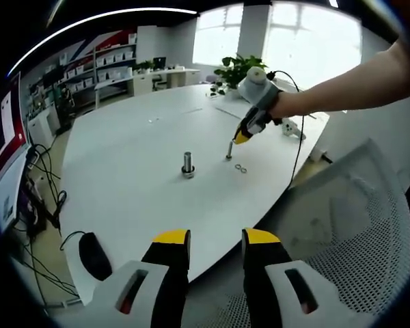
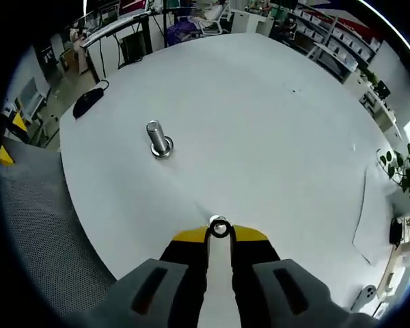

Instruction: Place the washer onto the threaded stud by aligning its center hole with the stud, sliding it down to the base, and recovering from edge contact or off-axis alignment until the washer reaches the visible bottom stop.

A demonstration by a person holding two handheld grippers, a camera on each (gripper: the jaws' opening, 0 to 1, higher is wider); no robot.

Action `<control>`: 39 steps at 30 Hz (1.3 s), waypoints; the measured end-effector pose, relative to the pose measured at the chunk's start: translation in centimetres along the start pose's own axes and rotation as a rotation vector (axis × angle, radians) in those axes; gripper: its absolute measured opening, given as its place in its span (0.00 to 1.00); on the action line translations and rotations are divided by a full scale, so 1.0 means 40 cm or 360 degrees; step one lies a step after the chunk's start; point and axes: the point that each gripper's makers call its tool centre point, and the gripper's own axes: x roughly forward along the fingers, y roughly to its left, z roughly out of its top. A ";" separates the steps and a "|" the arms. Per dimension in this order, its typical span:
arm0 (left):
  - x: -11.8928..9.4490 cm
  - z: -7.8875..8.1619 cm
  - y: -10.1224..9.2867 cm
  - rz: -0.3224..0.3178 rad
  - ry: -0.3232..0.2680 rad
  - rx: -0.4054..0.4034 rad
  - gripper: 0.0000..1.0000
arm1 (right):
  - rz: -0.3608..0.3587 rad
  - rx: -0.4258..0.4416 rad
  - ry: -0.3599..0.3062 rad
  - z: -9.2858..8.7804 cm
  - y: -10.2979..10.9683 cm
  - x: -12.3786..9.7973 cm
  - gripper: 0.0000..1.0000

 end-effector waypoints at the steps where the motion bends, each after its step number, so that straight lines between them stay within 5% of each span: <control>1: 0.000 0.000 0.000 -0.0001 0.0001 0.0001 0.28 | 0.0002 0.0000 0.0002 0.002 0.000 0.001 0.13; 39: 0.003 -0.008 -0.004 -0.0010 0.0024 0.0001 0.28 | 0.0059 -0.0015 0.0144 -0.025 0.007 0.072 0.14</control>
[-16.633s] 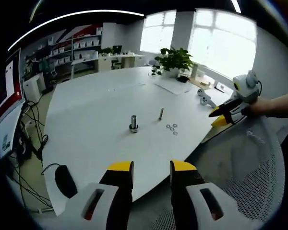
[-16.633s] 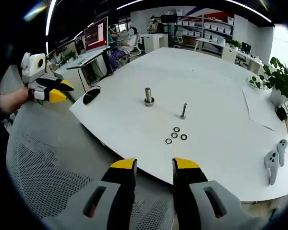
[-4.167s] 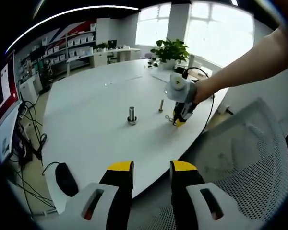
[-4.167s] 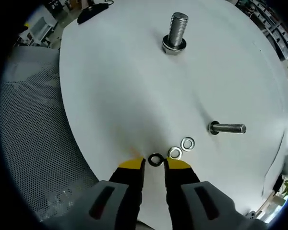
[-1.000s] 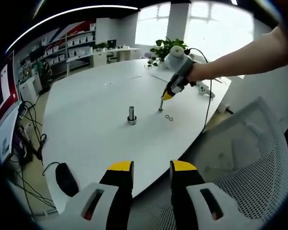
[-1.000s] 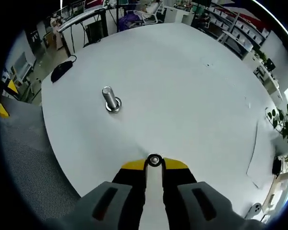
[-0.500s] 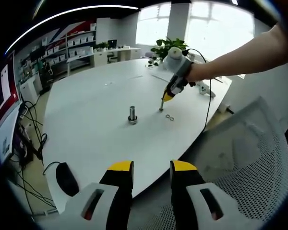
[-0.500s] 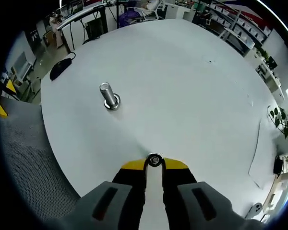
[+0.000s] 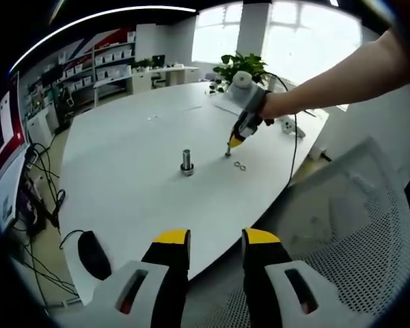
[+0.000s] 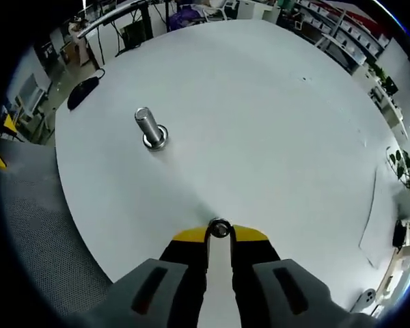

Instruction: Place the washer onto the threaded stud by aligning its center hole with the stud, sliding it down to the base, and recovering from edge contact or off-axis alignment until the washer reaches the visible bottom stop.

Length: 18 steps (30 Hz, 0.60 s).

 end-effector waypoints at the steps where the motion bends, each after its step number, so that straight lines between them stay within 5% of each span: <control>1: 0.000 0.000 0.000 -0.0001 0.0001 -0.0001 0.28 | 0.0001 -0.0005 0.0007 -0.002 -0.001 0.005 0.14; 18: 0.001 -0.002 -0.005 -0.0017 0.0005 0.0001 0.28 | 0.0010 -0.0022 0.0072 -0.019 0.013 0.049 0.14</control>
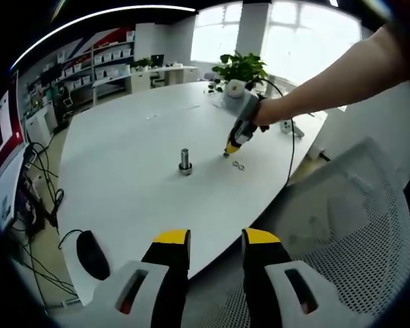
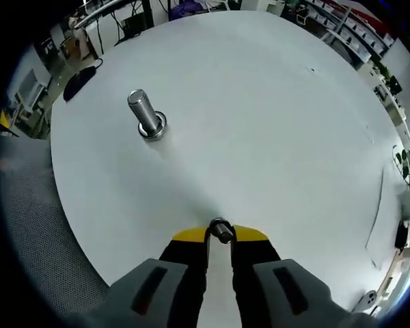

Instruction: Place the washer onto the threaded stud by aligning its center hole with the stud, sliding it down to the base, and recovering from edge contact or off-axis alignment until the washer reaches the visible bottom stop.

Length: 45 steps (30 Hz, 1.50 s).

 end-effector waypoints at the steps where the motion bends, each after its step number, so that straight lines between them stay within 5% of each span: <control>1: 0.000 0.000 0.000 0.0000 0.0000 0.0000 0.28 | -0.0001 0.0000 0.0007 -0.003 -0.002 0.007 0.14; 17: 0.000 0.002 -0.001 0.0000 -0.0009 -0.0004 0.28 | -0.0017 0.0072 0.0004 -0.008 -0.002 0.014 0.16; 27: -0.001 0.005 0.000 0.0004 -0.0016 0.0001 0.28 | -0.0010 0.0089 0.0007 -0.053 0.010 0.003 0.18; 45: 0.000 0.002 0.001 0.0004 -0.0008 0.0006 0.28 | 0.0095 0.0158 -0.0046 -0.086 0.076 -0.009 0.20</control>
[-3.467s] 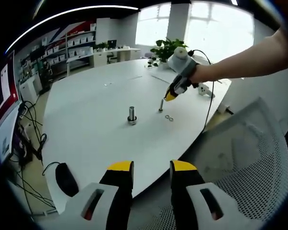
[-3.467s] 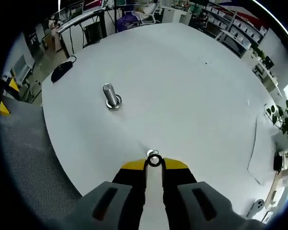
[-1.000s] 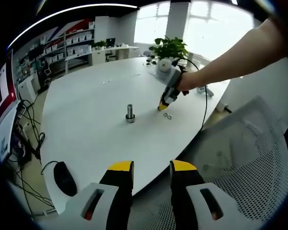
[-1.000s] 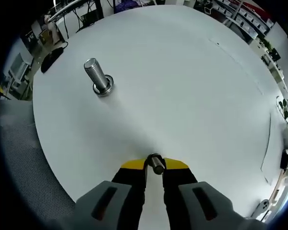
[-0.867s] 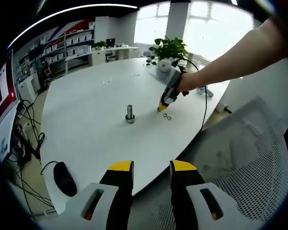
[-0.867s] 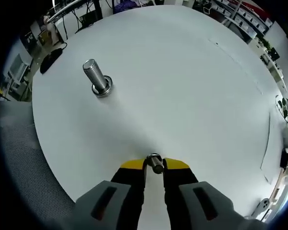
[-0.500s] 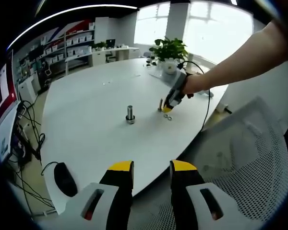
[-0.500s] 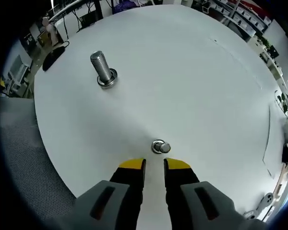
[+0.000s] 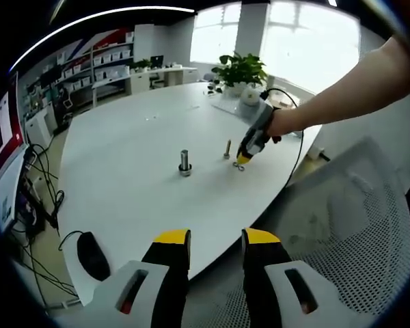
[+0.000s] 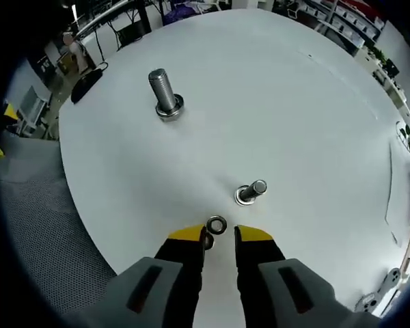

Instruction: Place the washer onto the threaded stud by aligning its center hole with the stud, sliding it down to the base, and recovering from edge contact or off-axis alignment until the washer reaches the visible bottom stop.

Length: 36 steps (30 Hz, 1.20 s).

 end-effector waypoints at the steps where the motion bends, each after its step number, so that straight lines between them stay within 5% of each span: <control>1: 0.000 0.000 0.000 0.0000 0.0000 -0.0001 0.28 | 0.0005 0.0004 0.0001 -0.003 0.004 0.002 0.20; 25: -0.003 0.002 0.003 0.0008 -0.0011 0.0001 0.28 | -0.0016 -0.0108 0.0033 -0.025 0.033 0.012 0.17; 36: -0.004 0.004 0.001 0.0004 -0.0015 0.0008 0.28 | -0.0036 -0.0127 0.0143 -0.023 0.036 0.016 0.16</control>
